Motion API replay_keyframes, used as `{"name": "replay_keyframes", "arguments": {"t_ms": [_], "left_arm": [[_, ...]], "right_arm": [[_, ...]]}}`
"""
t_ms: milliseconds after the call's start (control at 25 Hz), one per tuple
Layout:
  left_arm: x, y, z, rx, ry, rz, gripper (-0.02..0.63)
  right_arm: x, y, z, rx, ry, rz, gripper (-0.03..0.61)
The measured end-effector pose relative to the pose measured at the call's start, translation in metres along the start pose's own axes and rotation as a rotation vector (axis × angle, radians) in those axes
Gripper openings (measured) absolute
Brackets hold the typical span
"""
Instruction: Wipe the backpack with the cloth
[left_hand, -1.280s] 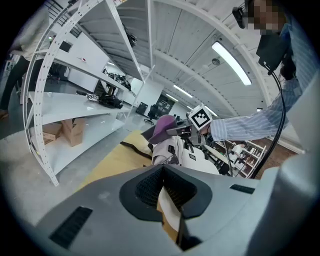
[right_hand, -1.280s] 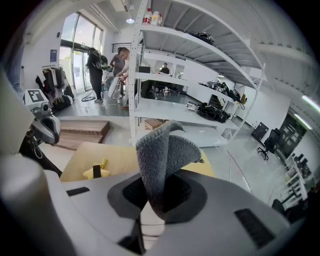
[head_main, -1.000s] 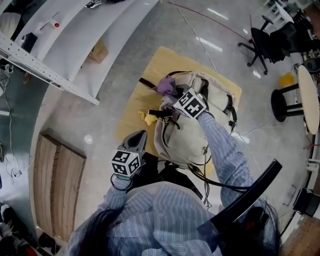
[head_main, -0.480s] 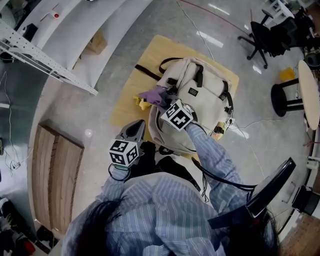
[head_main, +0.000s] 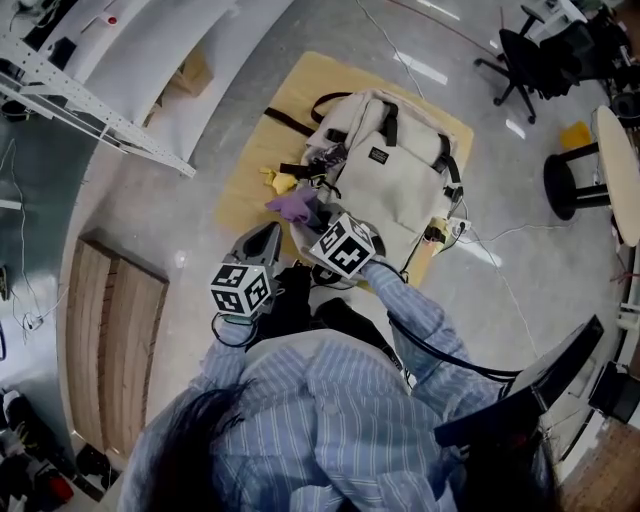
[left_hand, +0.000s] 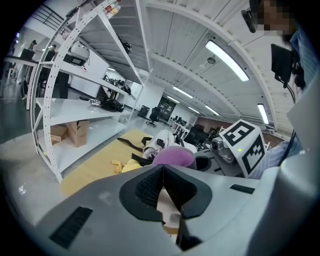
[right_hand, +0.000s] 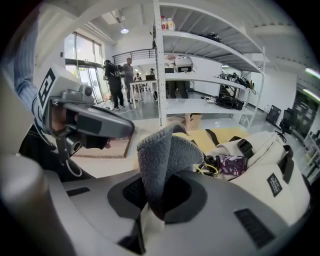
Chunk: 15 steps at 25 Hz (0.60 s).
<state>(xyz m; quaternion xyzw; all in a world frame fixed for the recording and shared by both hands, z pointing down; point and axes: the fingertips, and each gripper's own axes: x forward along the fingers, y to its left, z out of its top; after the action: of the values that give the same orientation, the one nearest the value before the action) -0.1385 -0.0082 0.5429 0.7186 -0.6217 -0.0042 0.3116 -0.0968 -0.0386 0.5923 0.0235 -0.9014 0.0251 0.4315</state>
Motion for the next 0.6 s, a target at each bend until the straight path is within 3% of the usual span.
{"name": "replay_keyframes", "arguments": {"t_ms": [600], "left_arm": [[-0.04,0.005,-0.015,-0.023,-0.025,0.091,0.005]], "right_arm": [[-0.026,0.086,-0.044,-0.052,0.024,0.074,0.049]]}}
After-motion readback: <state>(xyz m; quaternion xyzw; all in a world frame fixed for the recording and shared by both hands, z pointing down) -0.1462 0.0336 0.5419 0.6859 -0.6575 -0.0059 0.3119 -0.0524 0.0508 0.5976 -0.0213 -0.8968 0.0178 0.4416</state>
